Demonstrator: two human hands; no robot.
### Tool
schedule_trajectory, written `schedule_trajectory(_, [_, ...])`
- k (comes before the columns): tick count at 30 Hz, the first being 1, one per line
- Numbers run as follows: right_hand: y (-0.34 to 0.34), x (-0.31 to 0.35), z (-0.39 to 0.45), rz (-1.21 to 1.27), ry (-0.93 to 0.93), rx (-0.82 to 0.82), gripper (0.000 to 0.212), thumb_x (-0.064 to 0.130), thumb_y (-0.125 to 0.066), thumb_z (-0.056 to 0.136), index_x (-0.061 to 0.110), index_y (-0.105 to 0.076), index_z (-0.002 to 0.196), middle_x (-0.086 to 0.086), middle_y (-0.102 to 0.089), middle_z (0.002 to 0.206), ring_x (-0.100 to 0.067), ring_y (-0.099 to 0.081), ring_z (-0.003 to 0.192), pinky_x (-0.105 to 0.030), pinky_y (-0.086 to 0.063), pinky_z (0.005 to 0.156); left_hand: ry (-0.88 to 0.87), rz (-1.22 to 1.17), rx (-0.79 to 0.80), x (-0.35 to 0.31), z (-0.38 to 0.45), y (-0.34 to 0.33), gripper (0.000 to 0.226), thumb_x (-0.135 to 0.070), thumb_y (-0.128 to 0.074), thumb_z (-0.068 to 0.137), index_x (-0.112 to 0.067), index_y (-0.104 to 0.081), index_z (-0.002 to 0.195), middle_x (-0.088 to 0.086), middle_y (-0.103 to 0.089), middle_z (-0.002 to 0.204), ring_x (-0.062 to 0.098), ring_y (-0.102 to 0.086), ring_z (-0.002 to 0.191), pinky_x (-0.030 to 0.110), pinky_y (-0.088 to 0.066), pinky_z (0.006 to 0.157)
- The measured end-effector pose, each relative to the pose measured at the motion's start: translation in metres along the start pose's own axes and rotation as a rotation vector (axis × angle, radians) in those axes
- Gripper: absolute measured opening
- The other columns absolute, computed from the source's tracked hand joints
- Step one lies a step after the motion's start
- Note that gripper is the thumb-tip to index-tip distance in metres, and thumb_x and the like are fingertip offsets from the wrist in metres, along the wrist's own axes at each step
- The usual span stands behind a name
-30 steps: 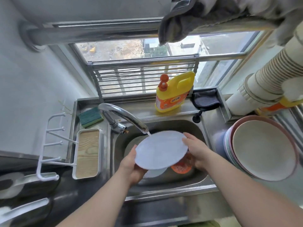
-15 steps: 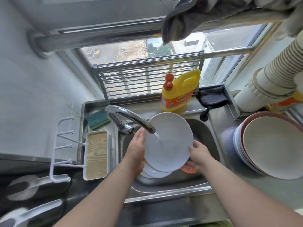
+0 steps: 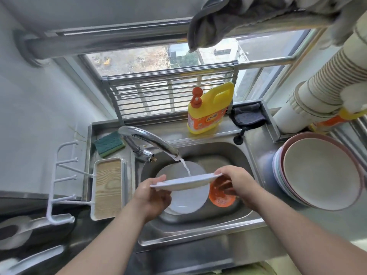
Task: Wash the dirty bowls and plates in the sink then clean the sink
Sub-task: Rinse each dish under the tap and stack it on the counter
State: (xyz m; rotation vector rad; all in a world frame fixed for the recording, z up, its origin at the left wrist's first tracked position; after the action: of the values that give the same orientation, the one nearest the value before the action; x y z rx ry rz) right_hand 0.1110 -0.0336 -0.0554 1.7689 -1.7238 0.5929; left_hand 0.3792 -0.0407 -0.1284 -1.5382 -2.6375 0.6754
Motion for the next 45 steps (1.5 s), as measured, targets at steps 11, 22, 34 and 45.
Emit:
schedule_trajectory(11, [0.033, 0.064, -0.006, -0.576, 0.445, -0.369, 0.014, 0.040, -0.071, 0.096, 0.038, -0.077, 0.083, 0.008, -0.071, 0.089, -0.013, -0.064, 0.093, -0.031, -0.048, 0.086, 0.275, -0.212, 0.113, 0.085, 0.034, -0.055, 0.079, -0.072, -0.035, 0.100, -0.004, -0.068, 0.125, 0.029, -0.071, 0.122, 0.042, -0.071, 0.098, 0.048, -0.058, 0.091])
schedule_trajectory(22, [0.024, -0.043, 0.035, 0.438, -0.111, -0.386, 0.022, 0.023, -0.053, 0.109, 0.013, -0.066, 0.093, -0.020, -0.069, 0.106, -0.032, -0.064, 0.091, -0.053, -0.056, 0.080, -0.165, 0.208, 0.104, 0.003, 0.001, -0.045, 0.037, -0.036, -0.043, 0.113, -0.019, -0.069, 0.134, 0.007, -0.078, 0.114, 0.022, -0.071, 0.098, 0.040, -0.060, 0.082])
schedule_trajectory(34, [-0.042, -0.022, 0.040, 0.443, -0.320, -0.174, 0.022, 0.027, -0.046, 0.108, 0.014, -0.064, 0.104, -0.003, -0.077, 0.074, -0.024, -0.067, 0.072, -0.033, -0.049, 0.067, 0.038, -0.266, -0.111, -0.027, -0.011, 0.013, 0.021, 0.005, -0.043, 0.106, 0.011, -0.058, 0.093, 0.024, -0.060, 0.066, 0.025, -0.062, 0.040, 0.024, -0.052, 0.037])
schedule_trajectory(45, [0.010, 0.070, 0.009, -0.803, 0.461, -0.408, 0.018, 0.044, -0.070, 0.095, 0.030, -0.071, 0.085, 0.005, -0.060, 0.087, -0.020, -0.054, 0.092, -0.033, -0.042, 0.082, 0.224, -0.242, 0.044, 0.045, 0.012, -0.025, 0.050, -0.046, -0.048, 0.109, -0.004, -0.063, 0.130, 0.015, -0.070, 0.100, 0.028, -0.070, 0.076, 0.038, -0.064, 0.054])
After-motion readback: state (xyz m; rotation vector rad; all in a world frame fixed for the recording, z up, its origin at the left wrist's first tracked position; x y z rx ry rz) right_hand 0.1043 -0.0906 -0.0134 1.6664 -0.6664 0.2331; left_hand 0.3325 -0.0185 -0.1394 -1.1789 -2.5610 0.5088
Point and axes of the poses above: each hand's wrist, its own z-axis towards the middle knuckle, its own y-axis out of the back of the hand, x = y × z, the point moved 6 cm from there along z, towards the middle knuckle
